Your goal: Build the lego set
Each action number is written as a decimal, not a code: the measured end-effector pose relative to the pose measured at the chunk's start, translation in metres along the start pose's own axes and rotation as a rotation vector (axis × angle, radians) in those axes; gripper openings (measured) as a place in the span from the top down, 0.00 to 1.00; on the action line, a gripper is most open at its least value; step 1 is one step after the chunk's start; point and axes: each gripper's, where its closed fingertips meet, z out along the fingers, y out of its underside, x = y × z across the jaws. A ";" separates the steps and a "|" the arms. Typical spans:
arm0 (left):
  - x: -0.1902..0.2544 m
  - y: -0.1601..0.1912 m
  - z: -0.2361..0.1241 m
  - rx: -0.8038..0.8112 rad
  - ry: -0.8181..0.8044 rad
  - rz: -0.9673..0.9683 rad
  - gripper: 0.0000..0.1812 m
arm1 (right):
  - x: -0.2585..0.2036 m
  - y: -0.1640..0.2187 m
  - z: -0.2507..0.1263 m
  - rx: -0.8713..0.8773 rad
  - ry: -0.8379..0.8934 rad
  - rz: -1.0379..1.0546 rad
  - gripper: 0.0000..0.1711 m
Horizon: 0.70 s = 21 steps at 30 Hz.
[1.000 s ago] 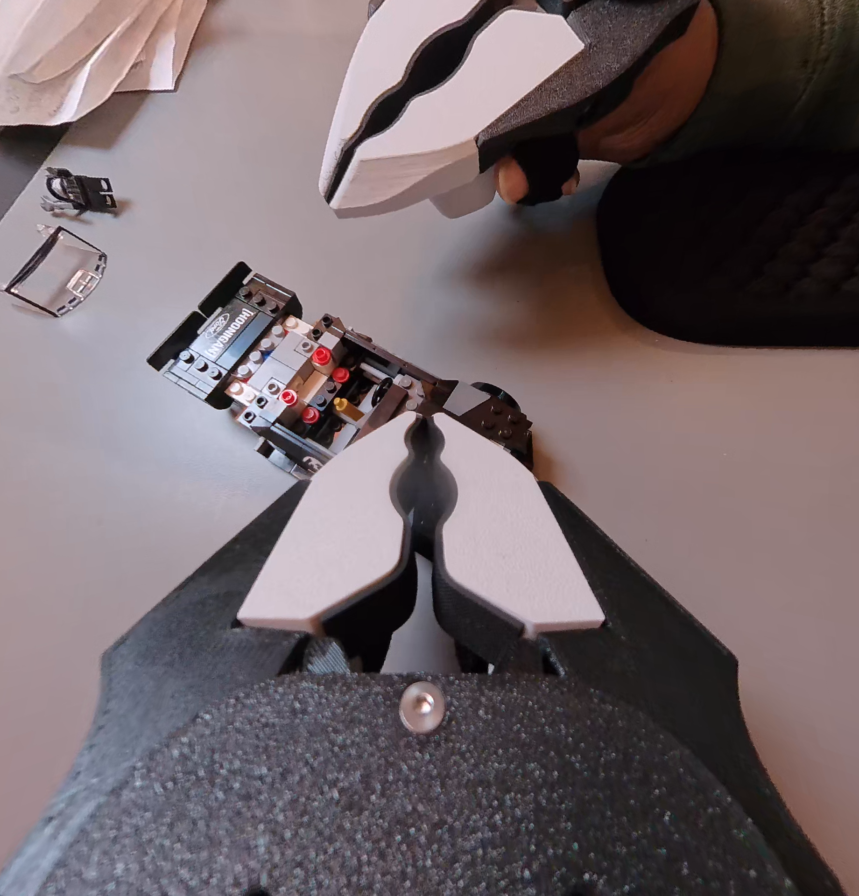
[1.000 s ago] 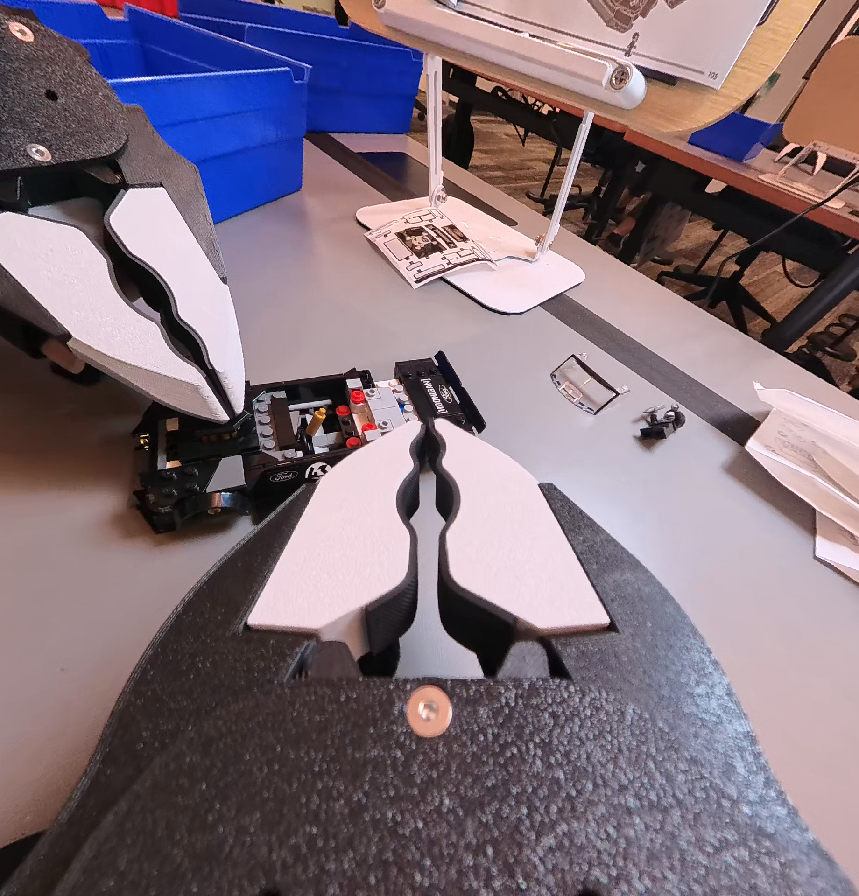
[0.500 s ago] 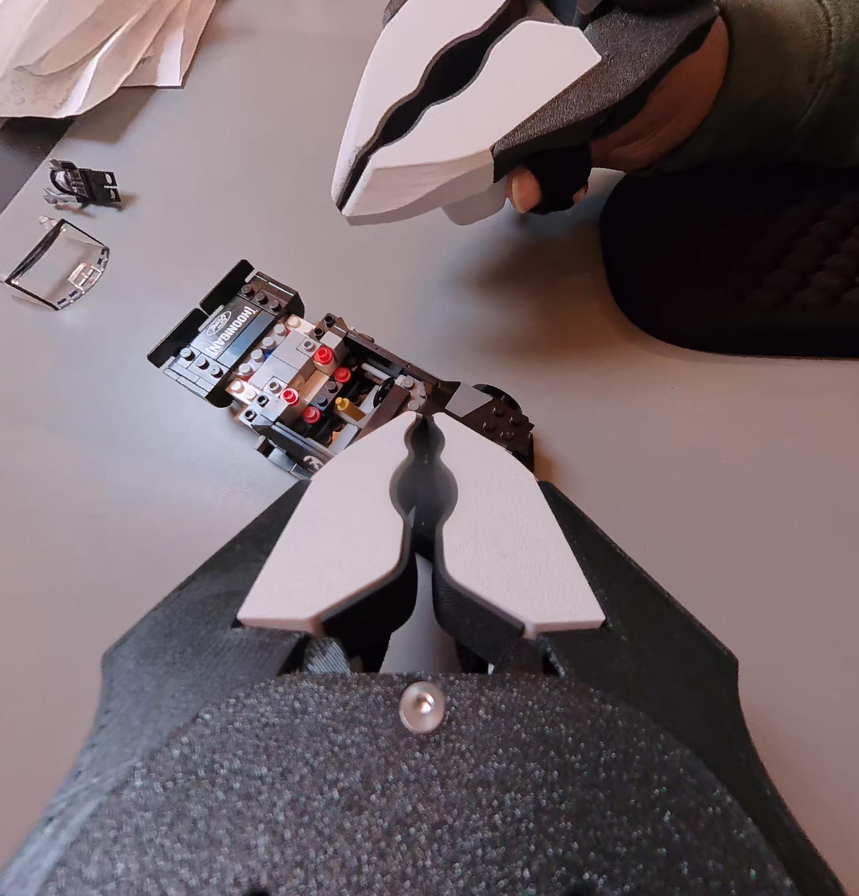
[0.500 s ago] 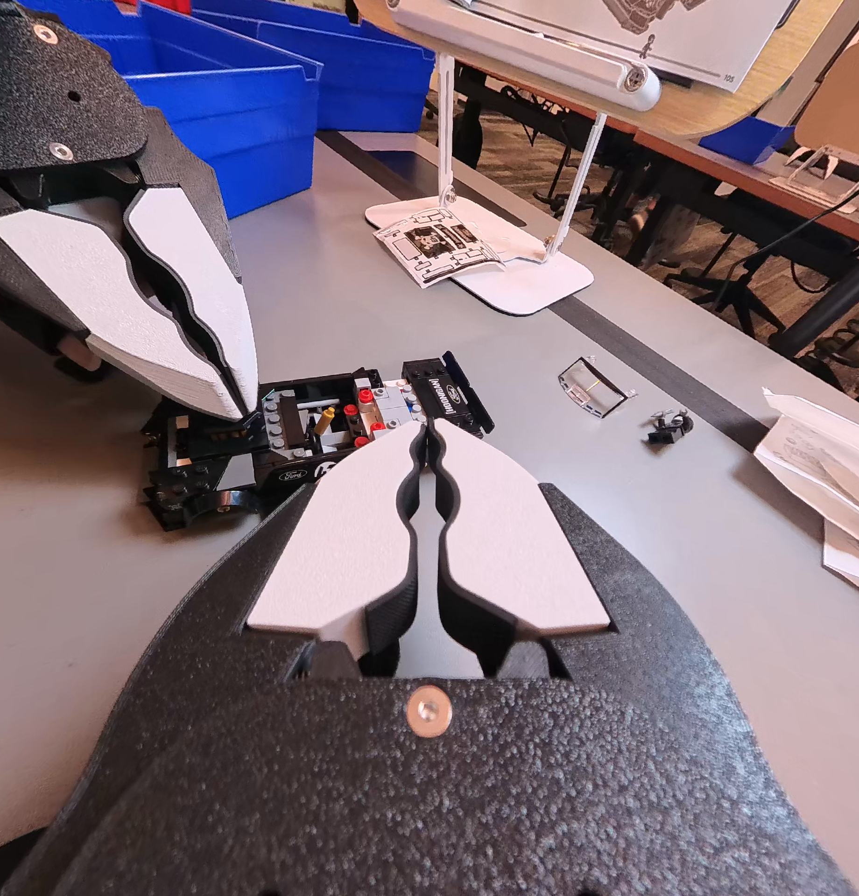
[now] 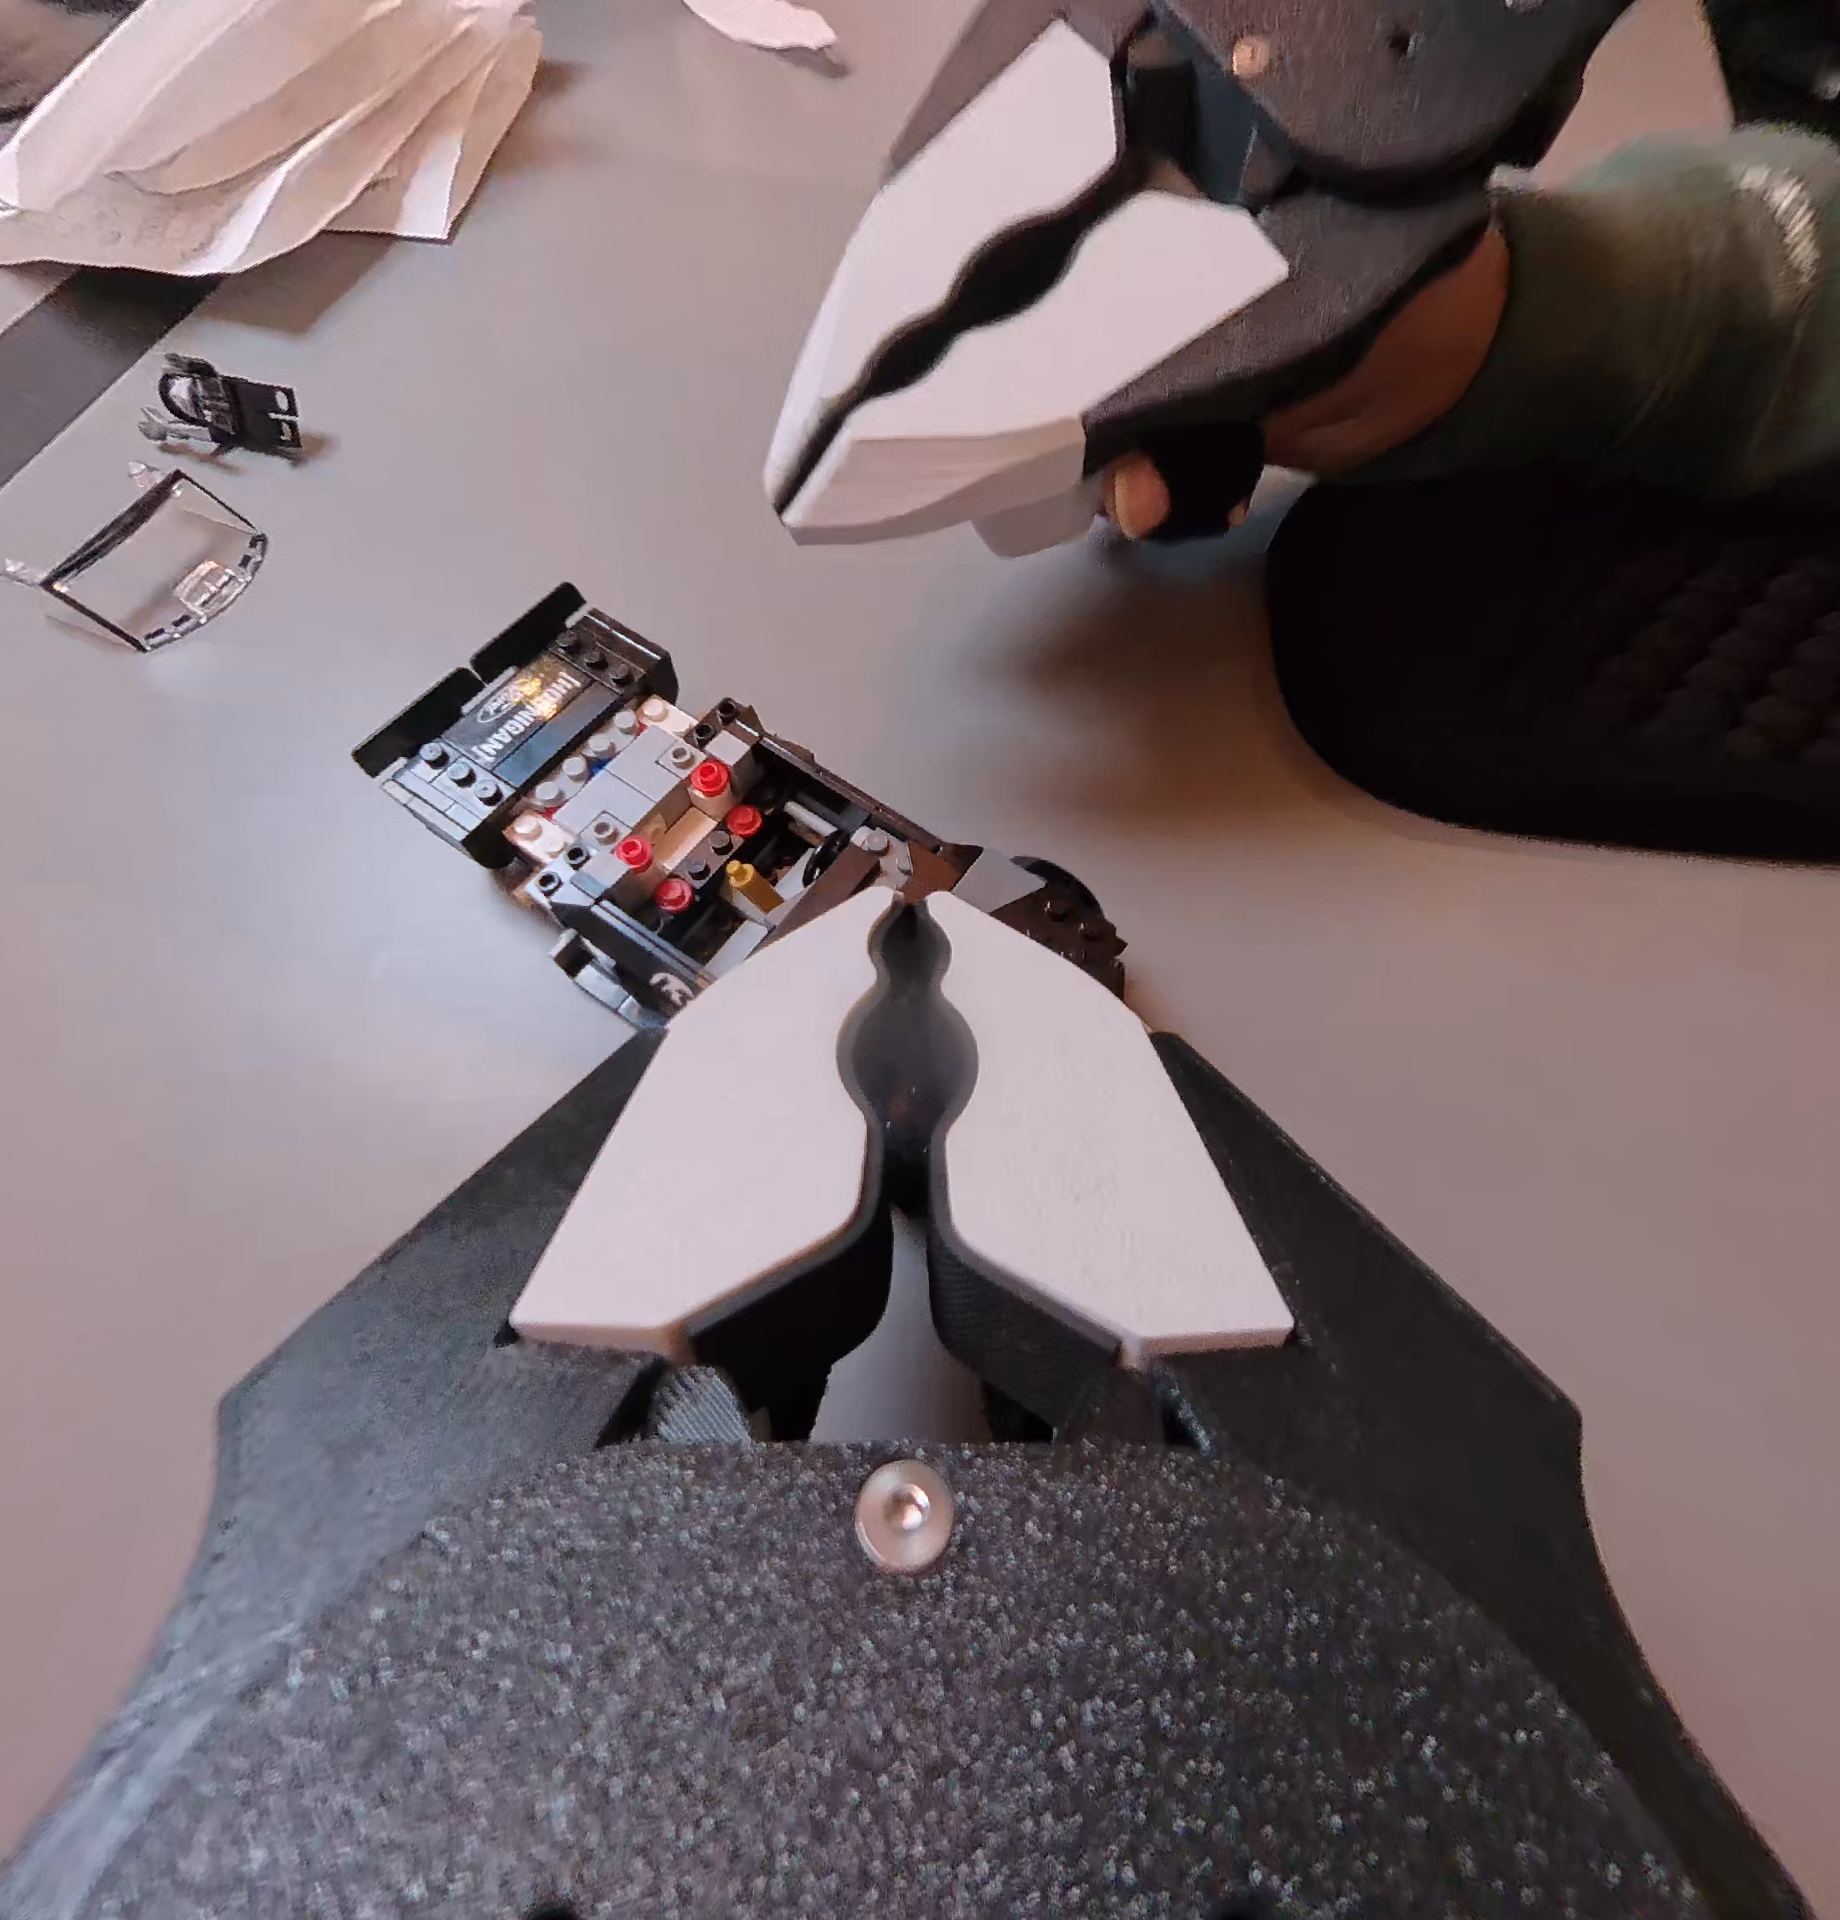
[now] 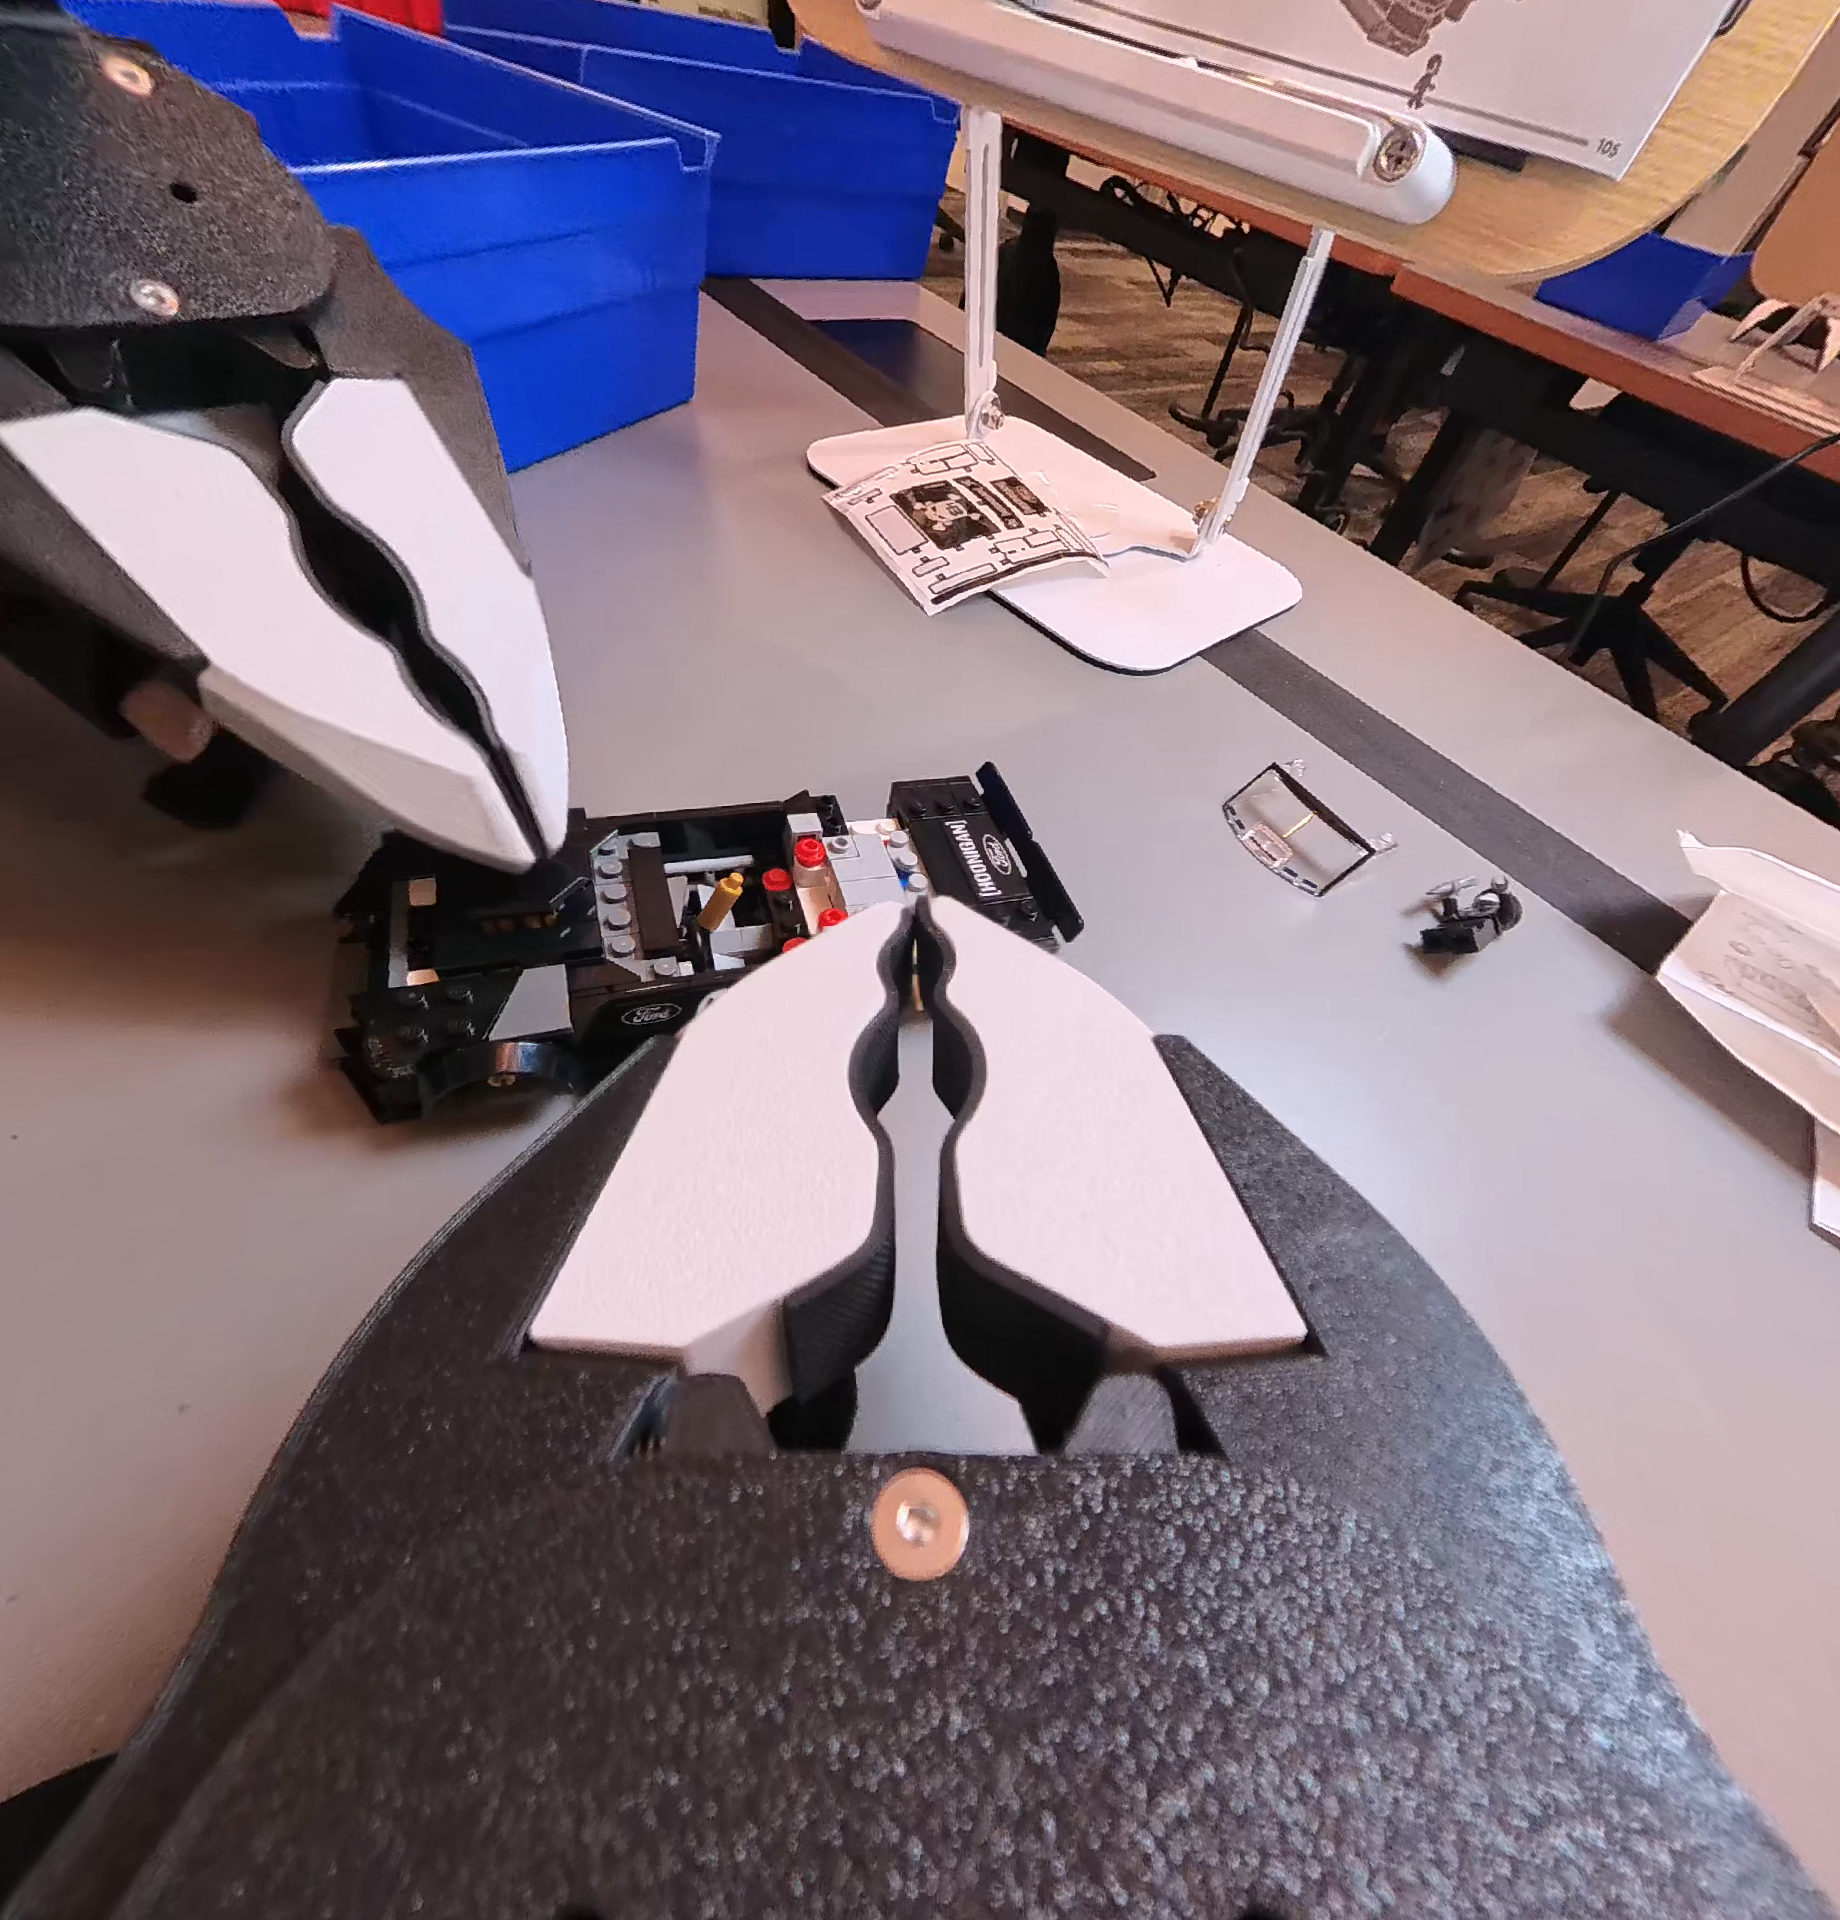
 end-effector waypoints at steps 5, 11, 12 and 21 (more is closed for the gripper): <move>-0.009 -0.001 -0.011 0.012 -0.049 -0.026 1.00 | -0.018 -0.003 0.000 -0.012 -0.098 0.016 1.00; -0.004 0.012 -0.011 -0.020 -0.057 -0.025 0.94 | -0.054 0.000 0.006 -0.103 -0.222 -0.043 1.00; -0.003 0.015 -0.010 -0.035 -0.060 -0.011 0.94 | -0.059 0.000 0.007 -0.121 -0.237 -0.046 1.00; 0.006 0.020 -0.006 -0.047 -0.005 -0.003 0.94 | -0.083 0.004 0.019 -0.239 -0.338 -0.057 0.94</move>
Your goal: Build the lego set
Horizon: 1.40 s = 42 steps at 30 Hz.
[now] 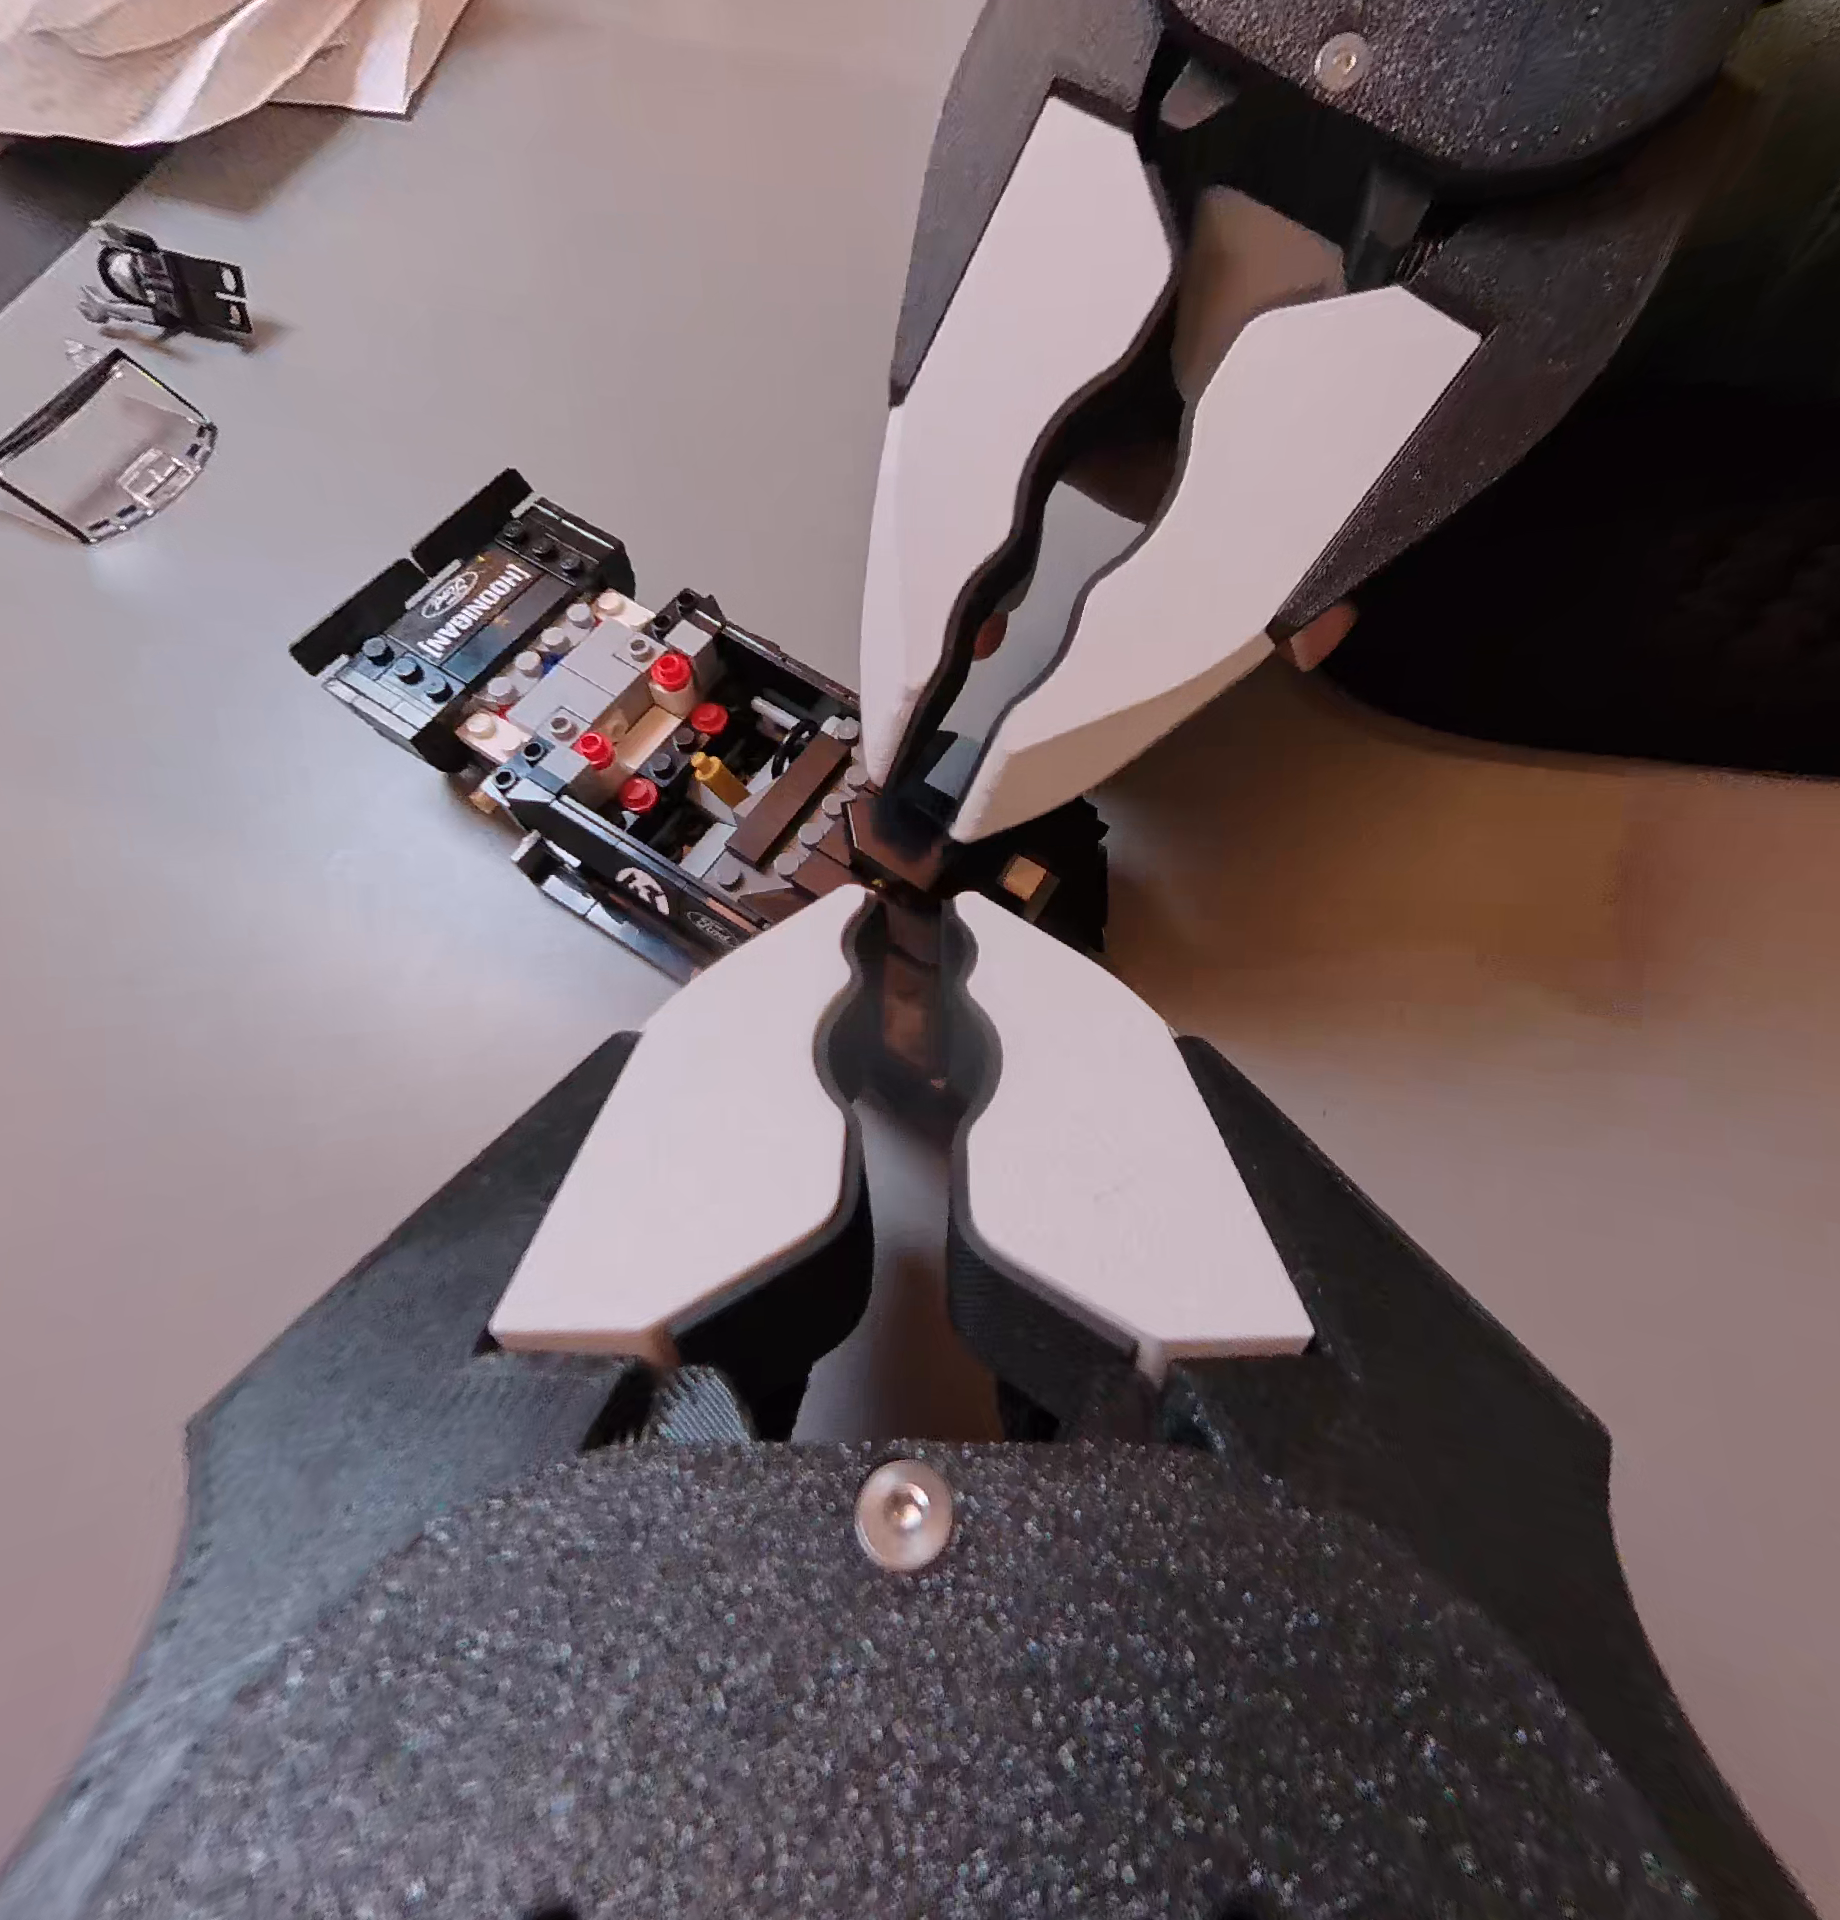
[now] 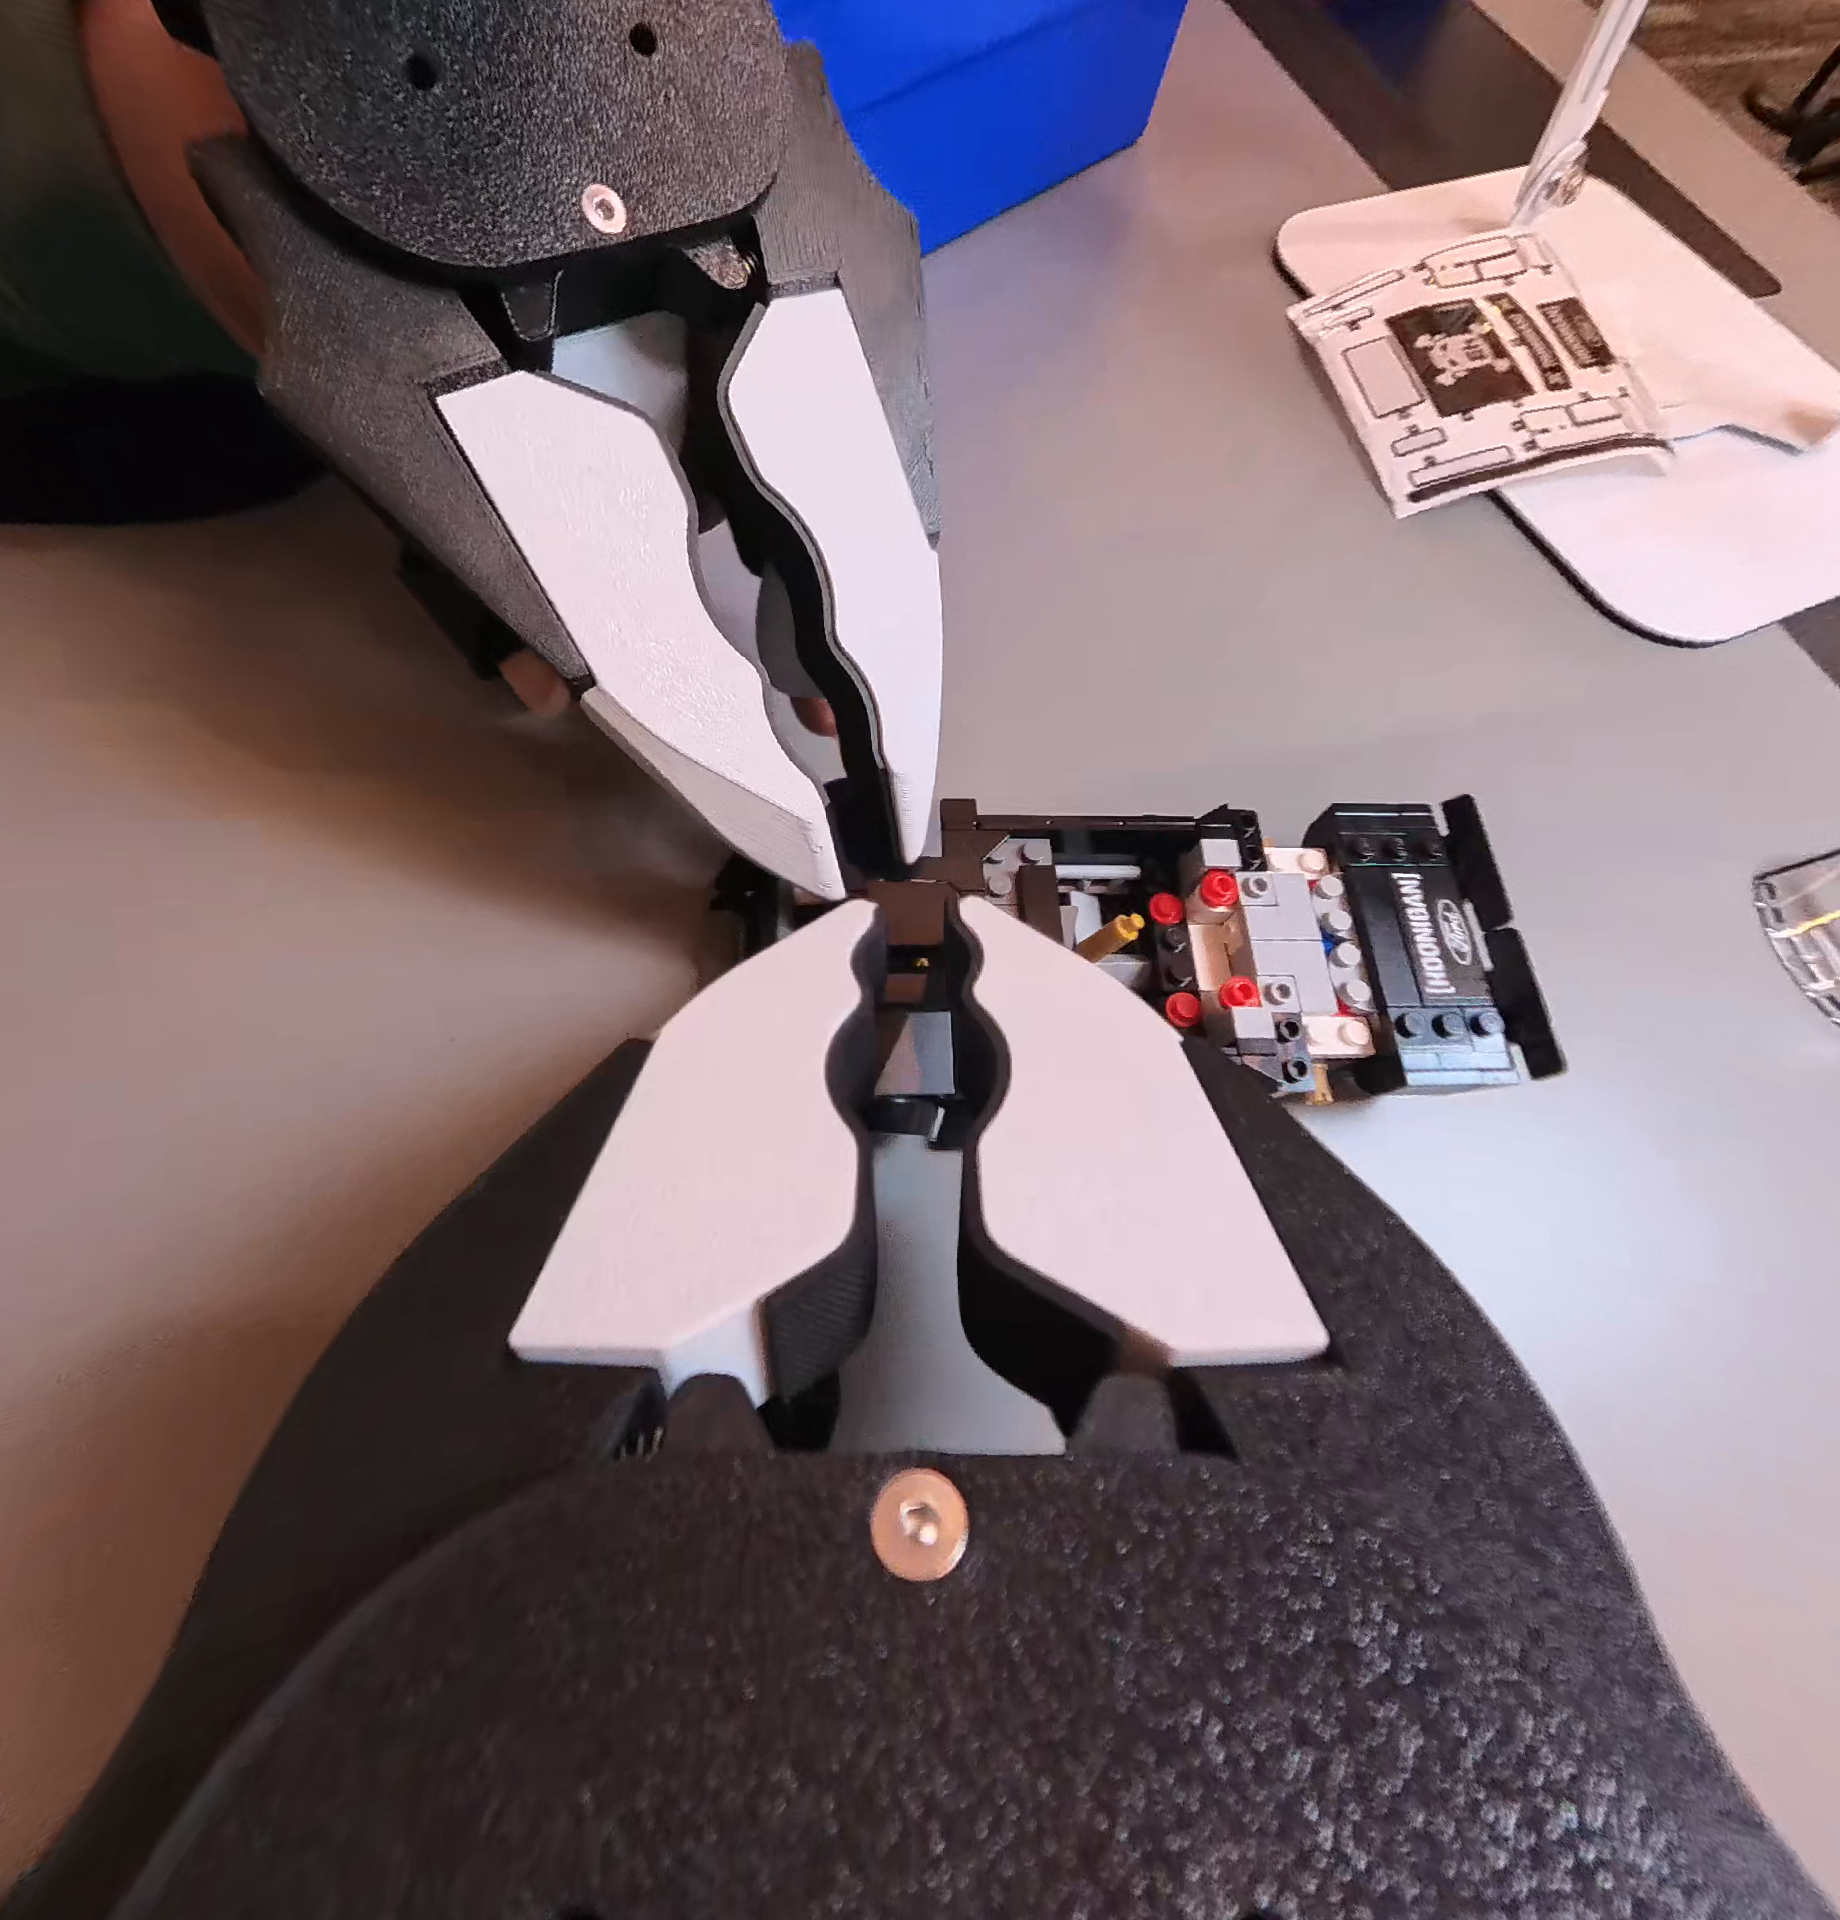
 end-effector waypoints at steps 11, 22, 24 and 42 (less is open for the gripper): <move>-0.002 -0.002 -0.009 0.005 -0.036 -0.001 0.89 | 0.002 0.005 0.007 -0.125 -0.019 0.007 0.86; -0.002 0.007 -0.008 0.011 -0.005 -0.083 0.84 | 0.001 0.008 0.009 -0.197 -0.136 0.046 0.85; -0.003 0.007 -0.008 0.019 0.001 -0.093 0.85 | 0.001 0.008 0.009 -0.201 -0.149 0.035 0.86; -0.001 0.006 -0.006 0.056 0.032 -0.102 0.90 | 0.001 0.010 0.009 -0.250 -0.276 -0.099 0.86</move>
